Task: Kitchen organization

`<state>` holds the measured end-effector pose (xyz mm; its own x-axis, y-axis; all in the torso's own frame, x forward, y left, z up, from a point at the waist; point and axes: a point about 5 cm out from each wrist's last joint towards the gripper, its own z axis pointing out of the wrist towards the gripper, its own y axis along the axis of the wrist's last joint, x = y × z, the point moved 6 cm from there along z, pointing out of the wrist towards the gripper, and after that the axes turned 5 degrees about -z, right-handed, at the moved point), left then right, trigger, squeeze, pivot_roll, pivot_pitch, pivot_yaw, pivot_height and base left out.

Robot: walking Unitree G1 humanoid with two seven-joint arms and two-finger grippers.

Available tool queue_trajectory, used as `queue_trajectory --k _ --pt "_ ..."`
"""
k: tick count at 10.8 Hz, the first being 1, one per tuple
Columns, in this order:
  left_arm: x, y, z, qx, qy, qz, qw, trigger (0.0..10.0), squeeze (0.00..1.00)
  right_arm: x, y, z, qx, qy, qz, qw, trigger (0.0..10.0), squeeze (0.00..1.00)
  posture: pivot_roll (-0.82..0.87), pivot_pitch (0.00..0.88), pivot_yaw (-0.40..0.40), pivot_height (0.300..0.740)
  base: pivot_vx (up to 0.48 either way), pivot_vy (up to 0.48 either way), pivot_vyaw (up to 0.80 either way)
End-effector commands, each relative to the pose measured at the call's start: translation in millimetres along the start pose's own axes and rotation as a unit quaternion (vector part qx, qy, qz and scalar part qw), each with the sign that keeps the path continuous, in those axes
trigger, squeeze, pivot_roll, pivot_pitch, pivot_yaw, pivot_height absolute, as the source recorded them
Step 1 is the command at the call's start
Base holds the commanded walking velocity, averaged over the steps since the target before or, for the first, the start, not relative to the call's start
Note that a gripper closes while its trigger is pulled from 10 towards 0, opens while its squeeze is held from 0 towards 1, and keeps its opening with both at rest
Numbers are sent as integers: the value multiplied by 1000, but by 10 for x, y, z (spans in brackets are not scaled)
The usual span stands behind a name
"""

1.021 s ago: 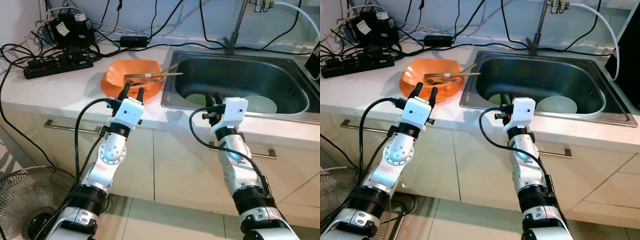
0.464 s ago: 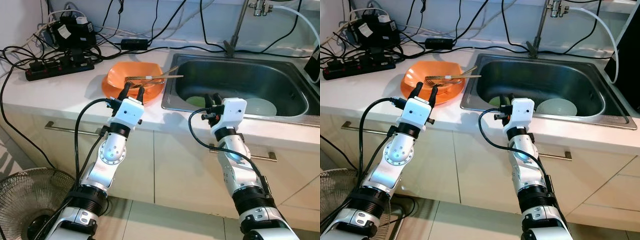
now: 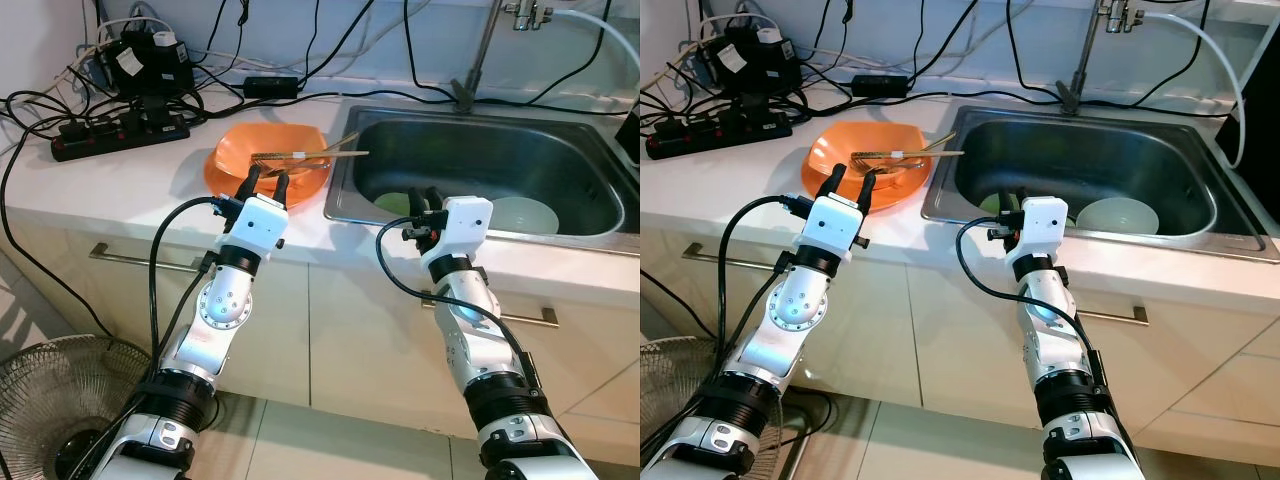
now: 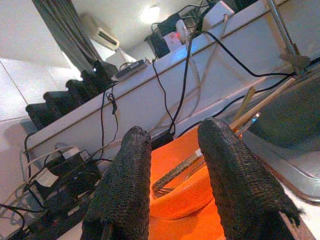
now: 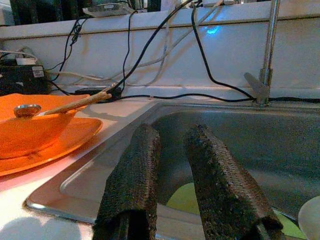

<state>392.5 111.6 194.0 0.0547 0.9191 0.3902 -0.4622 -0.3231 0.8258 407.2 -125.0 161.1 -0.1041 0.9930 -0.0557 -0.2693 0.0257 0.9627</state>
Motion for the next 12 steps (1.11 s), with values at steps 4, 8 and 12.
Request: queue_trajectory --k 4,8,12 --pt "17 -9 7 1 3 4 1000 10000 0 18 2 19 0 1 -2 1000 10000 0 173 0 31 740 415 0 0" --pt "28 -11 5 1 5 5 1000 10000 0 22 -5 17 1 1 -2 1000 10000 0 174 1 31 740 480 0 0" --pt "26 -7 7 0 4 5 1000 10000 0 22 -19 14 3 1 -2 1000 10000 0 176 2 30 740 480 0 0"
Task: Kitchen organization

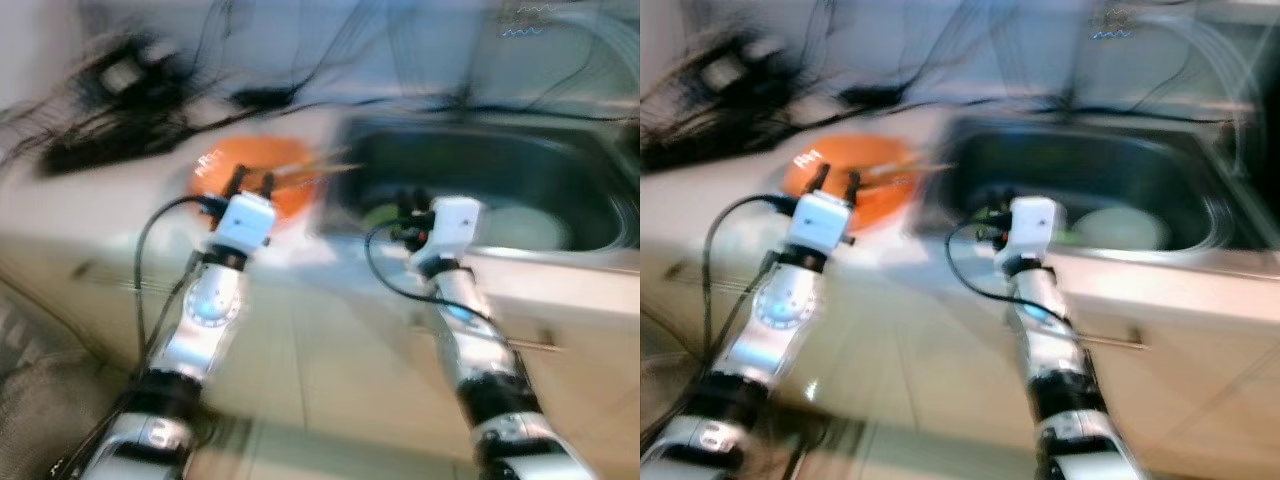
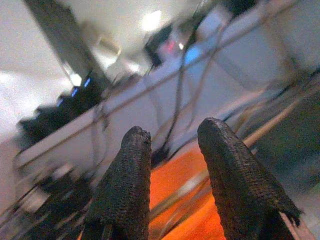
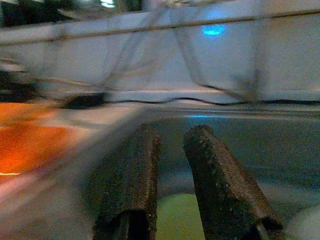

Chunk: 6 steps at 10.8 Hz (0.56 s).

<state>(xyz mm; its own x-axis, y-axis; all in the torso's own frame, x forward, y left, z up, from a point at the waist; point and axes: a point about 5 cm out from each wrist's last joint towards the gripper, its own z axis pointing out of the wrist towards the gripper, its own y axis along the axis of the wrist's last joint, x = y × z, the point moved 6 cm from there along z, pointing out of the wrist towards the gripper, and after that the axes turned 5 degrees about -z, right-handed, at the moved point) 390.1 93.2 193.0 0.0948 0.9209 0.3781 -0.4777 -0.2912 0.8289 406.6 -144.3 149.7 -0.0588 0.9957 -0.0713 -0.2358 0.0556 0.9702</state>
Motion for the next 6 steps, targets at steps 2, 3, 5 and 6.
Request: queue_trajectory --k 2,3,5,6 --pt "189 -52 -17 7 16 17 1000 10000 0 211 97 60 -15 22 12 1000 10000 0 176 2 31 740 480 0 0" --pt "176 -29 -18 1 13 15 1000 10000 0 215 92 57 -14 22 12 1000 10000 0 174 4 31 740 240 0 0" --pt "145 9 -19 -9 8 9 1000 10000 0 223 79 48 -13 24 13 1000 10000 0 175 4 31 740 0 0 0" --pt "136 18 -19 -11 6 7 1000 10000 0 225 71 45 -12 24 13 1000 10000 0 175 4 31 740 0 0 0"
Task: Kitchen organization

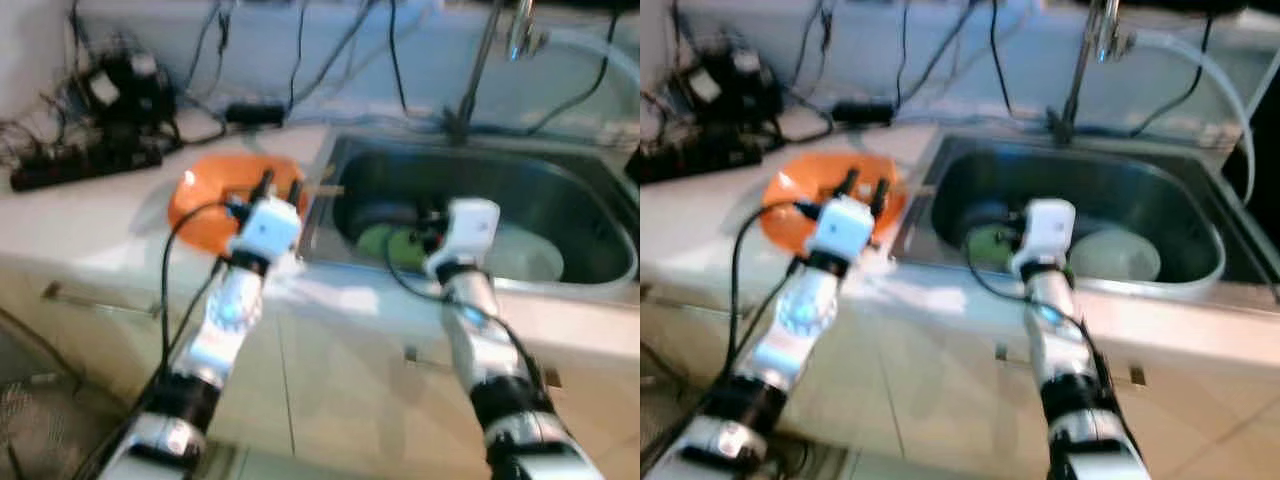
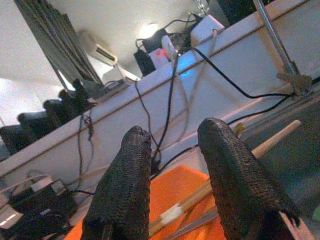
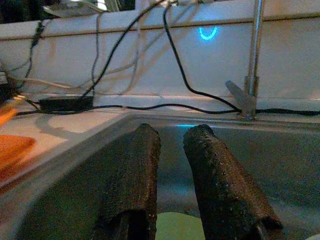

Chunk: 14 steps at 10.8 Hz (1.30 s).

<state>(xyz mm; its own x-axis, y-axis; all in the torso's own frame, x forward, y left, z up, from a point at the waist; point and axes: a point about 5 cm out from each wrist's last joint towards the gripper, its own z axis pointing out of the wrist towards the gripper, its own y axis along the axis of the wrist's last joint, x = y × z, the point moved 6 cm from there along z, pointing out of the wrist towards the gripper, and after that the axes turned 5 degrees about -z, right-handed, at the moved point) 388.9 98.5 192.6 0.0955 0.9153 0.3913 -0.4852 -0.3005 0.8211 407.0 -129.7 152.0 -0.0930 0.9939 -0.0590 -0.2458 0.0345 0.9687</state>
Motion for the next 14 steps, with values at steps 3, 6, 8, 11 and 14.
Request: queue_trajectory --k 3,6,8,11,14 --pt "97 49 15 -11 8 1 1000 10000 0 87 28 27 -4 11 4 1000 10000 0 175 2 31 740 0 0 0" --pt "-21 74 -1 -9 -51 21 998 10000 0 104 10 23 0 14 4 1000 10000 0 177 0 32 740 0 0 0" --pt "-98 -22 -55 16 -106 50 993 10000 0 116 0 24 2 16 5 1000 10000 0 179 0 32 740 0 0 0" --pt "-25 -83 -75 30 -101 66 992 10000 0 133 -16 22 5 19 6 1000 10000 0 178 0 32 740 0 0 0" --pt "111 -117 -45 45 -59 81 994 10000 0 154 -24 22 7 25 -6 1000 10000 0 180 0 29 740 0 0 0"
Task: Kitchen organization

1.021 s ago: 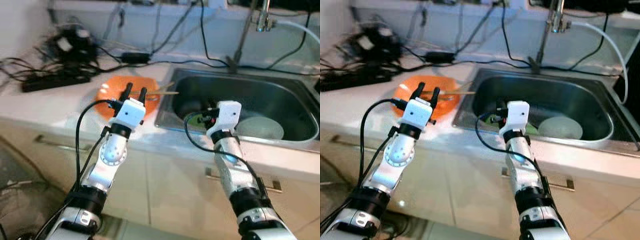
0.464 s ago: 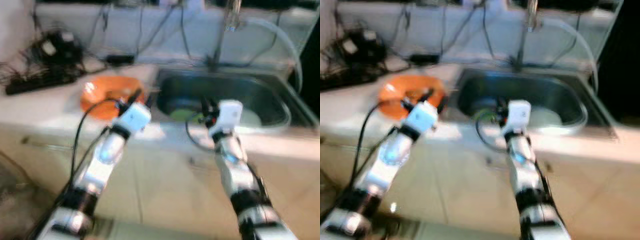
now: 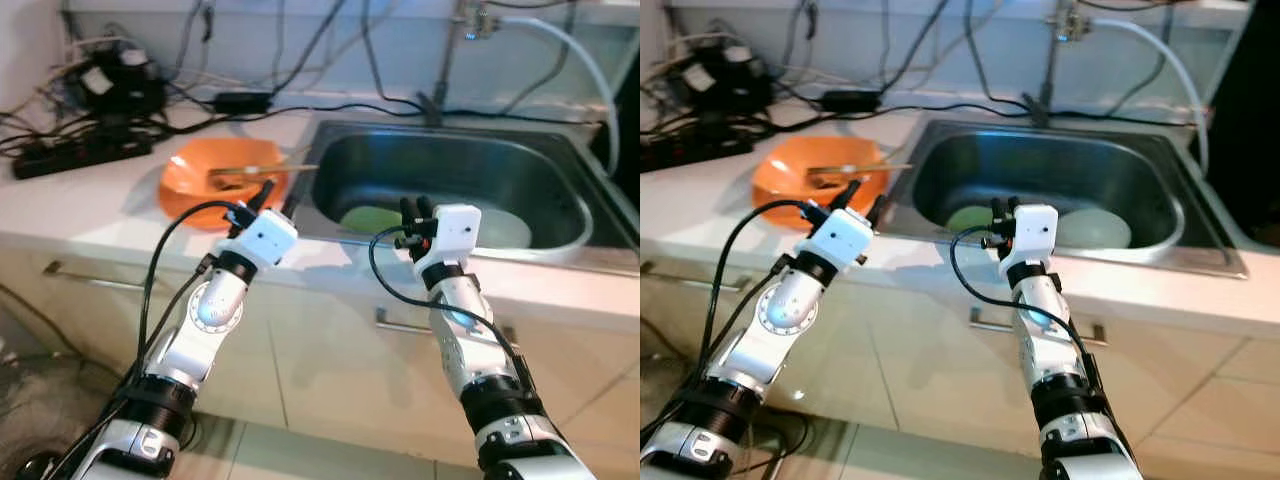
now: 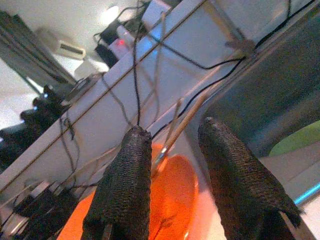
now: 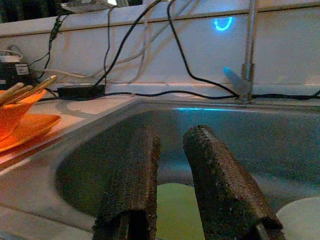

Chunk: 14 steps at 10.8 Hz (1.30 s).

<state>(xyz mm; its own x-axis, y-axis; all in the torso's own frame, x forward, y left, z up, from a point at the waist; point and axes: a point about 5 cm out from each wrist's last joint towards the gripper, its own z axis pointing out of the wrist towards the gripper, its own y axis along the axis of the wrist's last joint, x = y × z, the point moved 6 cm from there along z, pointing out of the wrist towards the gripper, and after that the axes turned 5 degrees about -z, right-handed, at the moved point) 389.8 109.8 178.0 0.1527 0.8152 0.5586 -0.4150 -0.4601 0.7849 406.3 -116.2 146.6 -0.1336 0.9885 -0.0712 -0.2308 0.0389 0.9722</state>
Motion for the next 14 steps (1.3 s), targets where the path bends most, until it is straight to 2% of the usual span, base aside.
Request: queue_trajectory --k 1,3,6,12,14 --pt "88 34 26 -3 18 7 1000 10000 0 18 19 26 0 4 -6 1000 10000 0 180 0 29 740 0 0 0" --pt "121 53 43 -4 31 10 999 10000 0 18 23 30 0 3 -9 1000 10000 0 179 0 30 740 129 0 0" --pt "138 51 45 -2 37 14 999 10000 0 14 16 30 1 2 -10 1000 10000 0 182 0 30 740 266 0 431" --pt "162 53 51 -1 44 17 999 10000 0 13 1 25 4 0 -13 1000 10000 0 181 0 31 740 347 0 84" --pt "164 58 53 -2 44 18 999 10000 0 13 3 27 3 1 -14 1000 10000 0 182 0 31 740 351 0 503"
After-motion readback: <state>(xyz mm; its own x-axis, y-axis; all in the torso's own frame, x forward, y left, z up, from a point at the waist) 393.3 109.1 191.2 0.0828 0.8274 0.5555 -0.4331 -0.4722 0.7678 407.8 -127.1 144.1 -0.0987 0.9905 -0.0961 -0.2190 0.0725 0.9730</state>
